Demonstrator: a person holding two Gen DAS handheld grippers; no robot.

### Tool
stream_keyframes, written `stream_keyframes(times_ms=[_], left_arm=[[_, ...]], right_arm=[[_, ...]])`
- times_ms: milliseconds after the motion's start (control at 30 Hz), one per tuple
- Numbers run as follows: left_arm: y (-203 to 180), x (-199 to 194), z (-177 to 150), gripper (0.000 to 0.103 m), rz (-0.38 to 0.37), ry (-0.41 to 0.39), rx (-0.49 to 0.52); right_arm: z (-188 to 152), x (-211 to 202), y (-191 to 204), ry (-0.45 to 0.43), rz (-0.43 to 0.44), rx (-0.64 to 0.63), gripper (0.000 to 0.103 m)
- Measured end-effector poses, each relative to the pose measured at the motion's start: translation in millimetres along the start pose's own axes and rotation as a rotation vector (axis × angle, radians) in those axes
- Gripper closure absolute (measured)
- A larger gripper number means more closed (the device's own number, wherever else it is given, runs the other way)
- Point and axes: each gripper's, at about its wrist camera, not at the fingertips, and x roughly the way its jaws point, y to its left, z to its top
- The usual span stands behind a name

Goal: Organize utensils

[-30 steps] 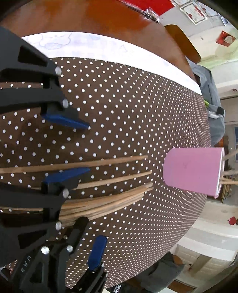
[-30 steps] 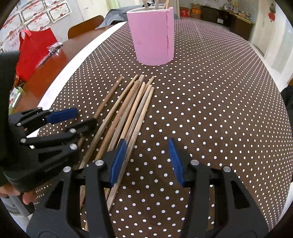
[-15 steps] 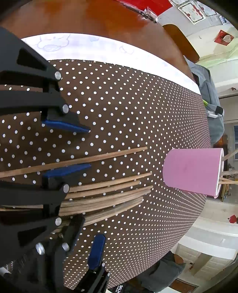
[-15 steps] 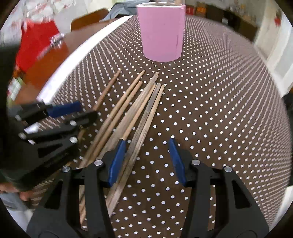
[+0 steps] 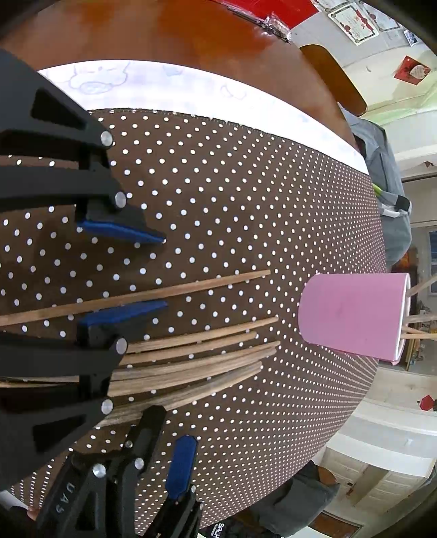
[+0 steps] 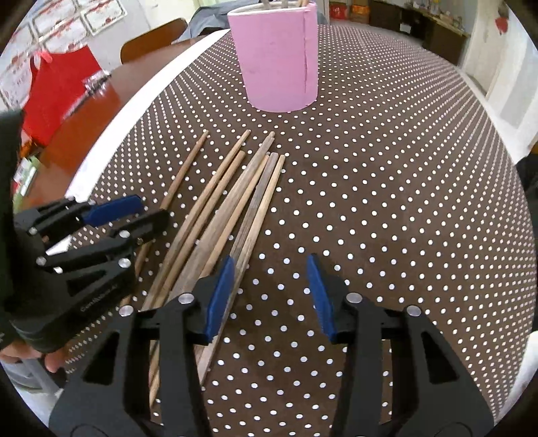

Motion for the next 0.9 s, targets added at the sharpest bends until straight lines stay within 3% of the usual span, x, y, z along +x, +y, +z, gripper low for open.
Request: stream_keyframes(times_ms=[300,500,633,900], left_arm=[[0.7,-0.3,-0.5,0.067,-0.001,0.001,-0.003],[1.5,-1.0,-2.0,0.067,0.001,0.004,-0.004],[0.7,-1.4,-2.1,0.067,0.008,0.01,-0.005],[3.3,-4.3,-6.6,0.067,0.003,0.016,-0.004]], right_arm=[[4.8,6.1,24.8,0.013,-0.091,-0.058,0.06],[2.1,6.5,26.3,0.046,-0.093,-0.047,0.06],[-2.6,1.3,28.5,0.047,-0.156,-0.07,0.06],[5.0,6.5,35.2,0.084,-0.18,-0.006,0.059]])
